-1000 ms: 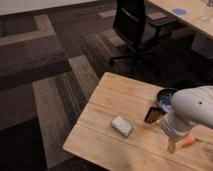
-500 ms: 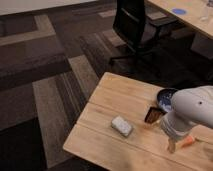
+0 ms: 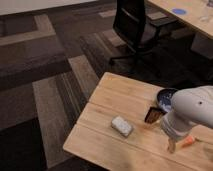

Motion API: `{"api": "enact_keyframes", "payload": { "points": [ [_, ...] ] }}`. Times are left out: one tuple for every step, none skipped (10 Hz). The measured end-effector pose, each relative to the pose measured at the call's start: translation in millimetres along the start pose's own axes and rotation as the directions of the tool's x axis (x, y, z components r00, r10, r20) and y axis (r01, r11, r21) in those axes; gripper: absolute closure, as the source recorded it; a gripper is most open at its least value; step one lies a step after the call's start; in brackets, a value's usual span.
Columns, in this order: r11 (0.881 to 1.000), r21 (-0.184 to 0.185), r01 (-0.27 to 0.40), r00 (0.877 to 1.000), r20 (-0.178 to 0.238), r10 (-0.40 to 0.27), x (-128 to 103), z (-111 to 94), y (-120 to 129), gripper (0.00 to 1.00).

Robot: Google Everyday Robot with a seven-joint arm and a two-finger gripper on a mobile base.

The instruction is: Place the pepper in the ceramic cup

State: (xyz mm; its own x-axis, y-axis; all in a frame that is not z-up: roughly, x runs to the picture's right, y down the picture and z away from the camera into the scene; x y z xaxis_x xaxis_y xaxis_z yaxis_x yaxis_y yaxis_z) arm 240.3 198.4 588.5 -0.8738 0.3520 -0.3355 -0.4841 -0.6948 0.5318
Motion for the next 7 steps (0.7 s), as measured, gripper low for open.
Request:
{"api": "enact_keyframes", "payload": {
  "points": [
    [1.000, -0.003, -0.005, 1.000, -0.001, 0.005, -2, 0, 2, 0.35],
    [1.000, -0.011, -0.014, 1.000, -0.003, 0.014, -7, -1, 6, 0.35],
    [1.000, -0.017, -0.017, 1.000, -0.004, 0.017, -12, -1, 8, 0.35],
    [0.999, -0.020, -0.026, 1.000, -0.009, 0.026, -24, -1, 12, 0.35],
    [0.999, -0.017, -0.041, 0.999, -0.013, 0.041, -42, 5, 12, 0.35],
    [0.998, -0.011, -0.057, 0.998, -0.011, 0.057, -56, 11, 8, 0.35],
    [0.996, -0.005, -0.088, 0.996, -0.001, 0.088, -76, 18, 2, 0.35]
  ]
}}
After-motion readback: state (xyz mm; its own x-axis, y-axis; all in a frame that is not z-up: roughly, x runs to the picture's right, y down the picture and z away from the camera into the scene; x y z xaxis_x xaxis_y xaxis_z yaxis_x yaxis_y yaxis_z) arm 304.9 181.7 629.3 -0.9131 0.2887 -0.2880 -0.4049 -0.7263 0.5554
